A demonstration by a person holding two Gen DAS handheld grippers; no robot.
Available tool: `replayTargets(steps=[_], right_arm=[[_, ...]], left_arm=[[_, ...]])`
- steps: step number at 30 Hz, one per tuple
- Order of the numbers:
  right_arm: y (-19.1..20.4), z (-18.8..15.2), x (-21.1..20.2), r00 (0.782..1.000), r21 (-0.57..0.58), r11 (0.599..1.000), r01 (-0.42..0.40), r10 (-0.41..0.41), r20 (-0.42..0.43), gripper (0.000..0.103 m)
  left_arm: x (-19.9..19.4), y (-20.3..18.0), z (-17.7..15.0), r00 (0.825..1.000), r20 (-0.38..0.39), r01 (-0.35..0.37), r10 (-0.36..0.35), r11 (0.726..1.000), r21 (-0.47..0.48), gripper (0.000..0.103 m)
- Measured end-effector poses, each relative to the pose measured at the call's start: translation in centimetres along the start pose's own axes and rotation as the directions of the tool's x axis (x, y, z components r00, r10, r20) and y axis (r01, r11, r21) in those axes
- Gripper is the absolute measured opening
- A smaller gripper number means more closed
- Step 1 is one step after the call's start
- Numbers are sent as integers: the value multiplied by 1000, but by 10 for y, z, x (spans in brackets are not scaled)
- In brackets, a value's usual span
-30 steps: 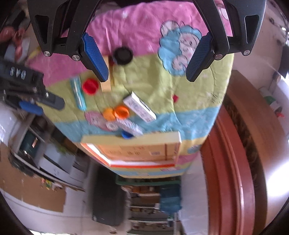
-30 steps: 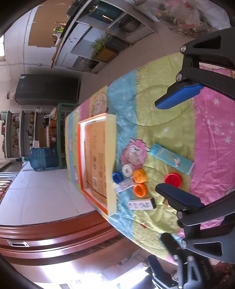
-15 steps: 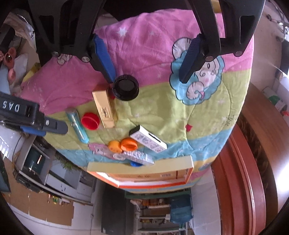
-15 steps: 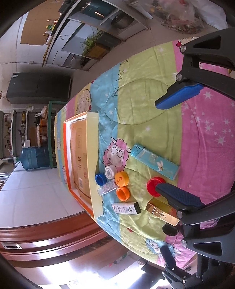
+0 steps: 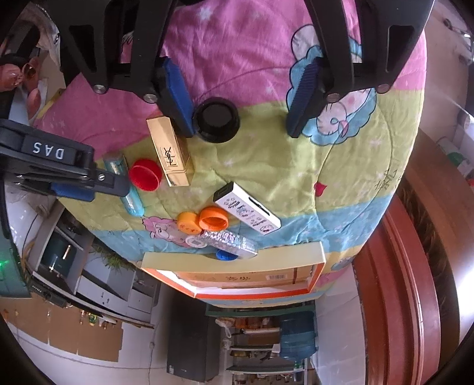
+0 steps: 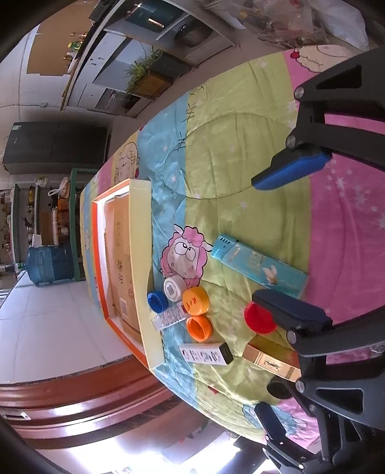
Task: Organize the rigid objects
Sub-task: 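Grasp the black bottle cap with the left tool while the right tool grasps the blue lighter, then carry the black cap with the left tool while the right tool carries the lighter into the tray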
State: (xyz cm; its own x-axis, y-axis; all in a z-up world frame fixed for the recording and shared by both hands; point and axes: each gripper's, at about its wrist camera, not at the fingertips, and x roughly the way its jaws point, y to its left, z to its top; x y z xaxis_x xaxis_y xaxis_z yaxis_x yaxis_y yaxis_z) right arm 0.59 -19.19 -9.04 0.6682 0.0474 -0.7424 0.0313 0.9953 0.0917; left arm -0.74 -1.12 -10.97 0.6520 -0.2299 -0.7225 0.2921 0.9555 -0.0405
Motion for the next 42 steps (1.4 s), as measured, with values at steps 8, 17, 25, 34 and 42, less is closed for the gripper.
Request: replayTargets(steps=[8, 17, 25, 34, 42], right_arm=[[12, -1, 12, 999, -46, 998, 34, -34, 2, 56], [16, -3, 8, 1000, -85, 996, 25, -23, 20, 26], [13, -1, 4, 999, -69, 997, 19, -17, 31, 24], [2, 11, -7, 998, -45, 999, 23, -21, 58, 23], [0, 30, -9, 997, -46, 999, 3, 1, 71, 23]], left_arm=[[4, 1, 4, 1000, 23, -16, 17, 1000, -7, 31], [4, 7, 6, 1000, 28, -4, 5, 999, -50, 30], [4, 11, 10, 1000, 18, 11, -9, 995, -99, 30], [-1, 14, 24, 1000, 32, 3, 1, 993, -120, 30], [-4, 14, 53, 998, 57, 7, 0, 992, -123, 30]])
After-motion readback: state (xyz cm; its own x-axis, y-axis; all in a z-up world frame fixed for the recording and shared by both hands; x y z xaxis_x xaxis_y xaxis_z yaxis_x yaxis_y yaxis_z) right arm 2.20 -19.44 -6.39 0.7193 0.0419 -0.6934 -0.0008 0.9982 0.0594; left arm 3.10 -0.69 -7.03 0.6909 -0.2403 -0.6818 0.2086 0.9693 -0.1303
